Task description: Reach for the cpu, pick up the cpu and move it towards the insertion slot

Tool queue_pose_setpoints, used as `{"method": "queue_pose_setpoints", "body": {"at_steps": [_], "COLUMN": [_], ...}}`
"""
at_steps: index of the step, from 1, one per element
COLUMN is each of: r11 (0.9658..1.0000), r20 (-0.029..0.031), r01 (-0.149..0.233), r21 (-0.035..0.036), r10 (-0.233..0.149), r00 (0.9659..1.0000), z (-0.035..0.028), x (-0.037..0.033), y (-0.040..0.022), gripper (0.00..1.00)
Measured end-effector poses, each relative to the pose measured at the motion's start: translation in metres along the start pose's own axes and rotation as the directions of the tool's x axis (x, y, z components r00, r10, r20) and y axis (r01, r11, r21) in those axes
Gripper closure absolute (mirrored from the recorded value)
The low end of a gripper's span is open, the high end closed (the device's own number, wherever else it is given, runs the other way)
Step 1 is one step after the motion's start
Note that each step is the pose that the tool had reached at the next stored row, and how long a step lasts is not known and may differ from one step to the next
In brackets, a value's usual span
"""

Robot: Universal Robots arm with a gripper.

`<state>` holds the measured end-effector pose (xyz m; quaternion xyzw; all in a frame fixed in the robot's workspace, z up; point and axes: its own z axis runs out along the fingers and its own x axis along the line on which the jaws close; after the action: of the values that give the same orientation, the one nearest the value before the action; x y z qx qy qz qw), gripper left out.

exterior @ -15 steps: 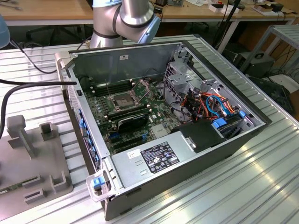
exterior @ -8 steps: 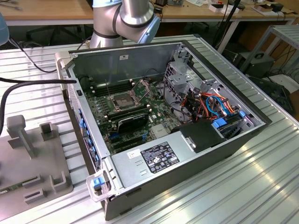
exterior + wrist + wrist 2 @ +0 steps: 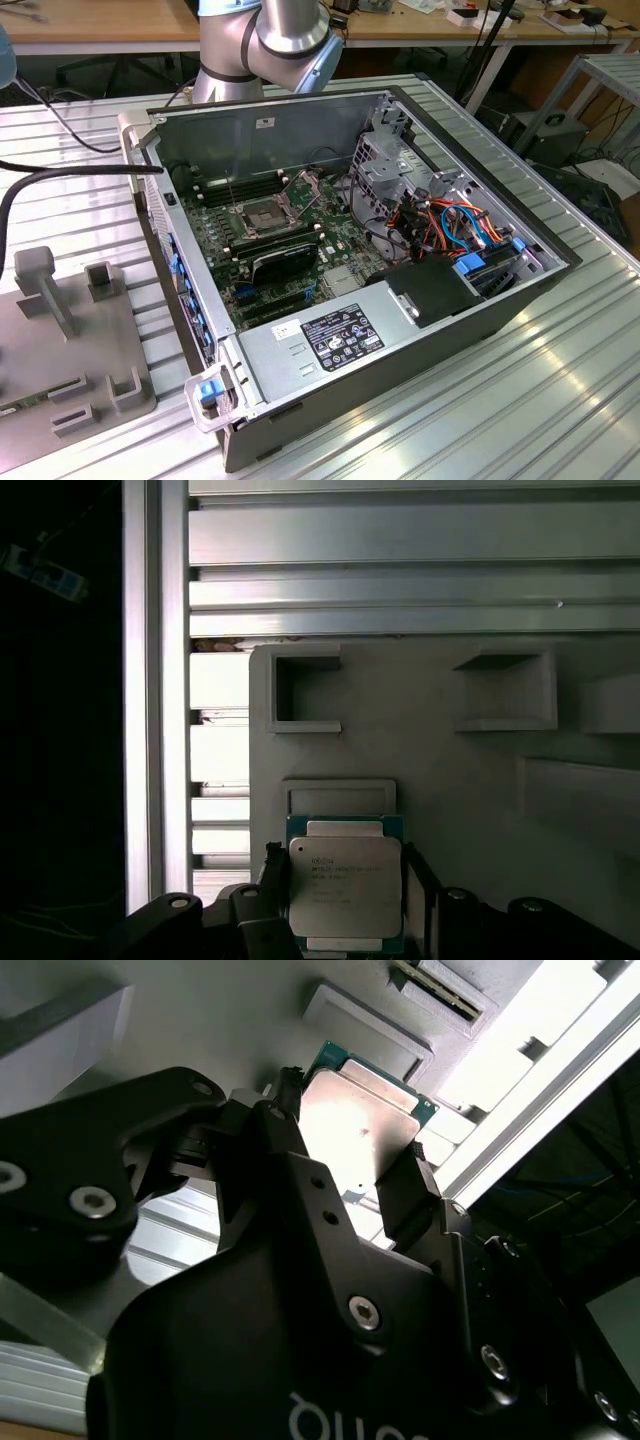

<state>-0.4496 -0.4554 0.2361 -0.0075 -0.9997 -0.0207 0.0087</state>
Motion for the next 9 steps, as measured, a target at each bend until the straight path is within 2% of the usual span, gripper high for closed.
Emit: {"method": "queue_pose_setpoints", "body": {"at_steps": [9], "r11": [1.0], "r20": [-0.0009], "r01": [0.0], "r21": [-0.0001], "r10": [0.0], "r00": [1.0], "z": [-0.0066], "x": [-0.0001], "y": [0.0003], "gripper": [0.45]}}
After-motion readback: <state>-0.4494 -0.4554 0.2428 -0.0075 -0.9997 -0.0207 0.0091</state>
